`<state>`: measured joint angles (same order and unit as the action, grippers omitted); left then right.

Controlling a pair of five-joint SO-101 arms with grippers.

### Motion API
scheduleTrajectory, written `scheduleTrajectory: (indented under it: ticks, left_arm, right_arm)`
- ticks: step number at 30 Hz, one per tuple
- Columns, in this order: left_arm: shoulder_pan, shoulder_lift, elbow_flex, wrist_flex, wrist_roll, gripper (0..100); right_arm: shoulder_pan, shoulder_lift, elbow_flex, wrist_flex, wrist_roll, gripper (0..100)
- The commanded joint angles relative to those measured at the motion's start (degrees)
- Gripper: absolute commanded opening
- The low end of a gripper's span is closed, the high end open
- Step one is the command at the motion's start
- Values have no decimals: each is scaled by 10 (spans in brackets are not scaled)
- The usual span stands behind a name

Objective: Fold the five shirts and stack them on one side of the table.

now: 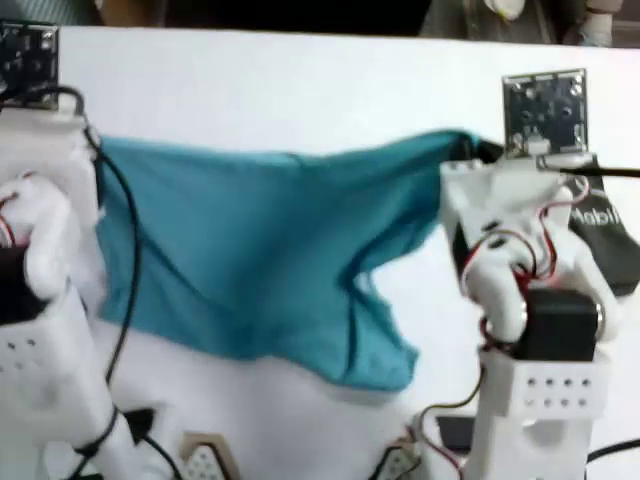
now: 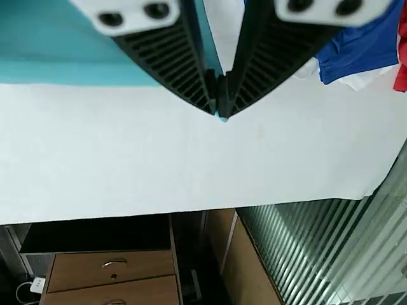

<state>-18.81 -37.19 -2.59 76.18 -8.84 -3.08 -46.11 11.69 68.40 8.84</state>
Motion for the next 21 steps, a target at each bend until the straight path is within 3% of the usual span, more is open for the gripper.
scheduleTrajectory:
  ticks: [1,9,21]
  left_arm:
    - [-8,-33,-28,-4,2,25]
    - [-8,-111,-130,65,2,25]
    - [-8,-129,-200,67,2,25]
  right_arm:
    - [-2,-45,-84,-2,4,20]
    - [-2,-80,-258,97,52,20]
    - [2,-26,-451,70,178,20]
